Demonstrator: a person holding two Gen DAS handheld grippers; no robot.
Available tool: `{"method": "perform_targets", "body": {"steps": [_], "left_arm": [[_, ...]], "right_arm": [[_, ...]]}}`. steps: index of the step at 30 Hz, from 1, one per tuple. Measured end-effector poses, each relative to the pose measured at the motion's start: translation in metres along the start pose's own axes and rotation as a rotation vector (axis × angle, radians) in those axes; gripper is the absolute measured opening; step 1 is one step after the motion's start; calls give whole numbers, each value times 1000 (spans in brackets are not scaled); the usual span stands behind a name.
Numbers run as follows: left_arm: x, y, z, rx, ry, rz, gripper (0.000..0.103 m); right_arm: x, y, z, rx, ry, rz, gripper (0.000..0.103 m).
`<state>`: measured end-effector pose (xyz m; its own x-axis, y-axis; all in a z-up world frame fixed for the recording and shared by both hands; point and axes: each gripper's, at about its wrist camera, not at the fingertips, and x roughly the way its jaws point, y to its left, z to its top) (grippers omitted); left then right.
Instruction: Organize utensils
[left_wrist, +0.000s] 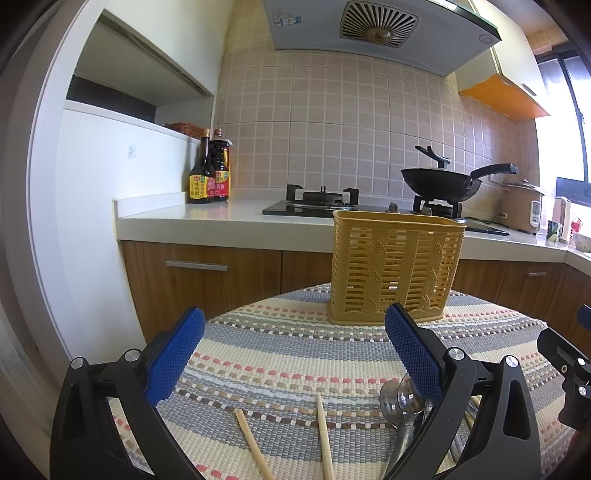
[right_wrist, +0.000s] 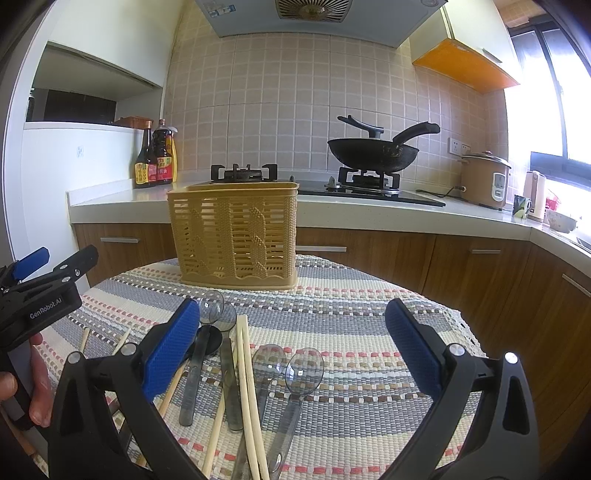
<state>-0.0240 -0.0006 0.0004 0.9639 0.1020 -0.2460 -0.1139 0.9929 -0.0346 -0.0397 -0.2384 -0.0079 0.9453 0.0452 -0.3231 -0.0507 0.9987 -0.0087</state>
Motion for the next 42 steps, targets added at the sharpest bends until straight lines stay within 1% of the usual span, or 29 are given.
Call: {"method": "perform_targets", "body": {"steps": [3,5,8,10,11,13,14,15,16,17,18,19,21,22,23,24,26,27,29,30,31,32,34,35,36,38,39,40,42], "left_arm": [[1,1,0,-9,4,3,95],[3,8,2,-41,24,0,95],[11,31,7,-116,104,-33,95],[22,46,15,-128,209,-73,94],[28,53,17,-127,267,-94,90],[41,63,18,-126,404,-151,87],[47,66,16,-124,471,-176,85],[54,68,13,-118,556,-202,80],[57,71,10,-118,602,-220,77],[60,72,5,-119,657,-252,73],[60,71,0,-116,691,-278,73],[63,69,-5,-113,732,-296,73],[66,66,-13,-107,780,-306,64],[69,63,-17,-91,800,-300,60],[71,60,-24,-64,820,-284,54],[74,57,-28,-44,837,-272,50],[79,53,-32,-20,866,-278,47],[79,50,-34,4,867,-272,46],[77,40,-35,66,866,-256,43],[76,35,-35,95,864,-253,43],[76,30,-36,120,864,-254,41],[77,26,-34,137,867,-256,37],[78,20,-32,180,868,-248,33],[79,17,-31,191,868,-253,27],[78,15,-31,199,870,-263,26],[80,14,-29,215,868,-273,25],[81,13,-28,217,865,-293,19],[82,13,-27,219,862,-309,18],[86,14,-25,229,849,-336,13]], "right_arm": [[1,-1,0,-1,7,-10,96],[3,-3,0,-6,22,-32,96],[8,-9,2,-2,70,-111,96],[12,-17,6,23,113,-132,96],[12,-21,8,39,108,-145,96],[19,-27,14,60,185,-168,96],[26,-29,16,88,245,-148,96],[31,-30,19,88,296,-126,96],[31,-30,21,76,306,-106,96],[34,-30,24,75,337,-47,96],[36,-29,26,65,365,6,96],[38,-27,28,44,374,13,96],[48,-28,33,17,429,11,96],[53,-28,35,8,474,28,95],[57,-32,36,17,504,55,92],[62,-35,37,32,545,78,90],[72,-40,37,53,623,103,80],[79,-42,35,70,658,118,77],[88,-49,30,104,743,138,67],[94,-50,26,122,788,152,63],[101,-53,21,150,845,178,57],[105,-56,17,164,883,188,52],[113,-56,9,191,957,208,46],[115,-54,5,197,996,223,40],[115,-51,2,191,1019,227,37],[114,-47,-1,168,1044,213,36],[114,-46,-2,161,1050,206,35],[114,-44,-3,156,1057,201,34],[114,-38,-6,142,1074,192,27]]}}
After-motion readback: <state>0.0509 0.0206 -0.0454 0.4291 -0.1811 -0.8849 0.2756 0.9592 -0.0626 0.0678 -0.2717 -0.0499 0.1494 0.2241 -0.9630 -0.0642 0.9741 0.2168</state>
